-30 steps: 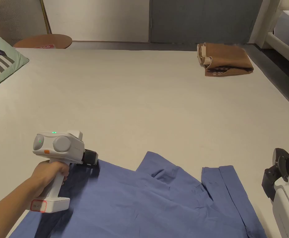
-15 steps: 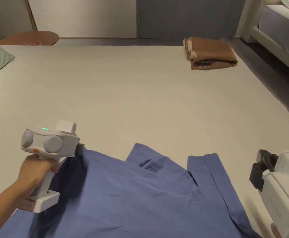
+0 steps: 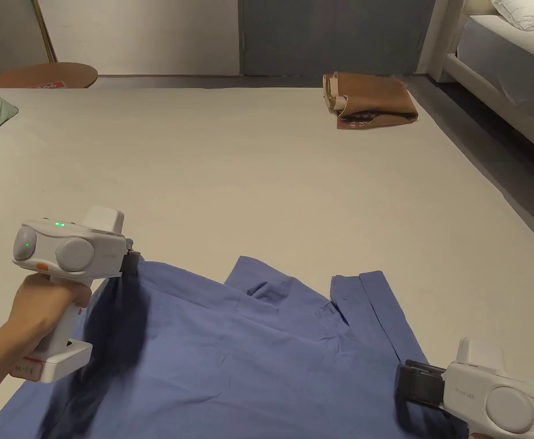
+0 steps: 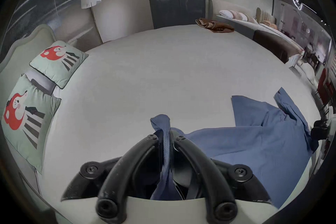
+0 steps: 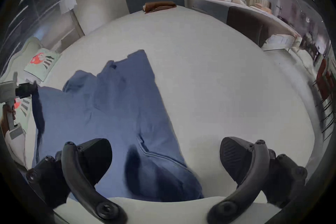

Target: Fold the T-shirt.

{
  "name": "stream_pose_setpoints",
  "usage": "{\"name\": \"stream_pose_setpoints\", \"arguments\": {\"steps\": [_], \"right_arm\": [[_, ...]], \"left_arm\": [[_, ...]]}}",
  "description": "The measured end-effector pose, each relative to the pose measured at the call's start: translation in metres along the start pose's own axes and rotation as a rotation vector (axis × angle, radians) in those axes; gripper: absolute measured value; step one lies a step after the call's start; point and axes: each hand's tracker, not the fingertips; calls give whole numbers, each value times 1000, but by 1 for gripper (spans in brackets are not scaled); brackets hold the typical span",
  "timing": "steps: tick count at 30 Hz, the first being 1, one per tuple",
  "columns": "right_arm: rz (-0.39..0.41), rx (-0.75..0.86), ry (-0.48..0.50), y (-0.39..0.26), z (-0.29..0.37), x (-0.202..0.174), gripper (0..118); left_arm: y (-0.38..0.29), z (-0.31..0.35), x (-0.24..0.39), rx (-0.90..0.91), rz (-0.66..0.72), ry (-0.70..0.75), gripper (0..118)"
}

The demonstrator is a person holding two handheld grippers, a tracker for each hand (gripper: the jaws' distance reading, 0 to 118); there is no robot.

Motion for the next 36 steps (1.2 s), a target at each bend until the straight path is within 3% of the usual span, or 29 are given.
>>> {"name": "stream_pose_setpoints", "arguments": {"steps": [1,3,5,10,12,18,21,30,36], "right_arm": [[2,-5,-2,0,-2,-3,111],[18,0,-3,0,-2,-9,79],[39,-1,-21,0,-1,-17,56],[140,31,-36,-11,-13,-20,45],[115,37,-35,-11,-4,-19,5],[83,196,-16,4,30,-22,4],[163,295,-30,30,44,-34,4],[220,585,40,147,105,-83,4],[311,783,37,222,132,-128,4]], "left_arm": [[0,1,3,3,-1,4,2],[-2,2,0,4,7,3,2],[-3,5,3,6,9,5,2],[-7,12,1,12,15,7,2],[-8,16,-2,18,16,8,2],[-9,38,-12,78,73,20,2],[-5,59,-21,123,84,36,2],[40,149,-74,386,215,99,2],[93,192,-95,532,215,189,2]]}}
